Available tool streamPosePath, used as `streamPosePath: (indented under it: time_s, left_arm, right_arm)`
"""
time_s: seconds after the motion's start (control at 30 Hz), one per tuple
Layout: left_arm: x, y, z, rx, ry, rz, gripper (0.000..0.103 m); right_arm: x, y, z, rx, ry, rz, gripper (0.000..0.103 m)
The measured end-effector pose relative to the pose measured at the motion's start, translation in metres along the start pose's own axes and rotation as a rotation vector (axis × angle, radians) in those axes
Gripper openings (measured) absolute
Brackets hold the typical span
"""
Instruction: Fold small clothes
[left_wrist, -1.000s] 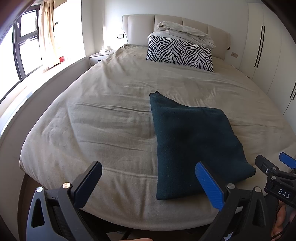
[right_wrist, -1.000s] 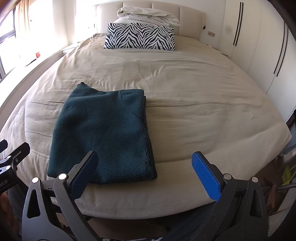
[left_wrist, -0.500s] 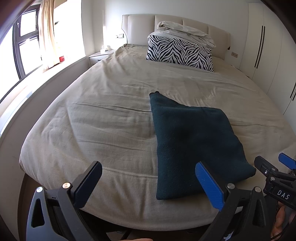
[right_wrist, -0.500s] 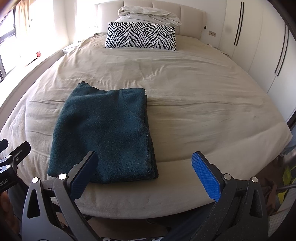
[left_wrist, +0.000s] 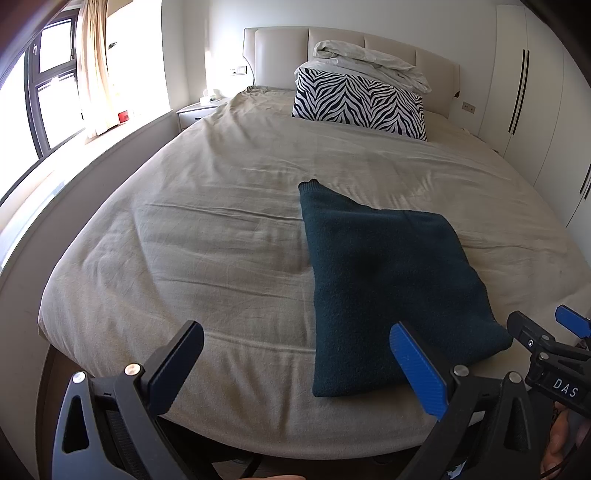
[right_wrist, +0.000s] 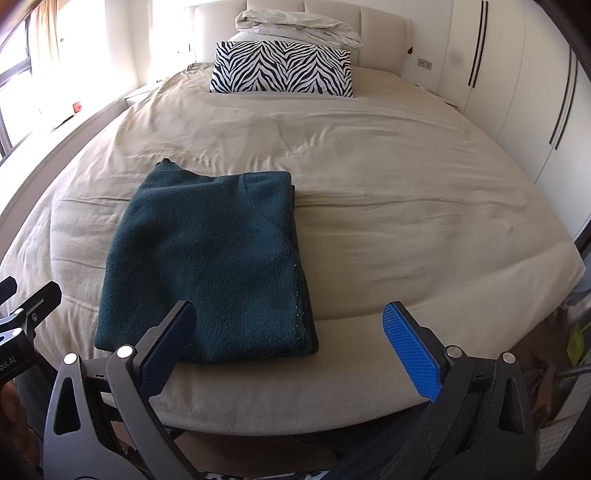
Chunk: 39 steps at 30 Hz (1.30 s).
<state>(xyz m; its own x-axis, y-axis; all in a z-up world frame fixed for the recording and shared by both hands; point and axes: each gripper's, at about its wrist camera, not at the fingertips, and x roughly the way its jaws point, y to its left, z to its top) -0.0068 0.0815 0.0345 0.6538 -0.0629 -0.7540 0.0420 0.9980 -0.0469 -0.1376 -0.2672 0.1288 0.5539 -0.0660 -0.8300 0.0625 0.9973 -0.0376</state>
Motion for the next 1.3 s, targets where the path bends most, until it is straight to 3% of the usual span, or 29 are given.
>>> streamPosePath:
  time_s: [1.3]
  left_arm:
    - [-0.0013,0.0005,0.0008,-0.001,0.004,-0.001,0.103]
  right_arm:
    - [0.0066,-0.0021,-0.004,-0.003,0.01,0.007,0.103]
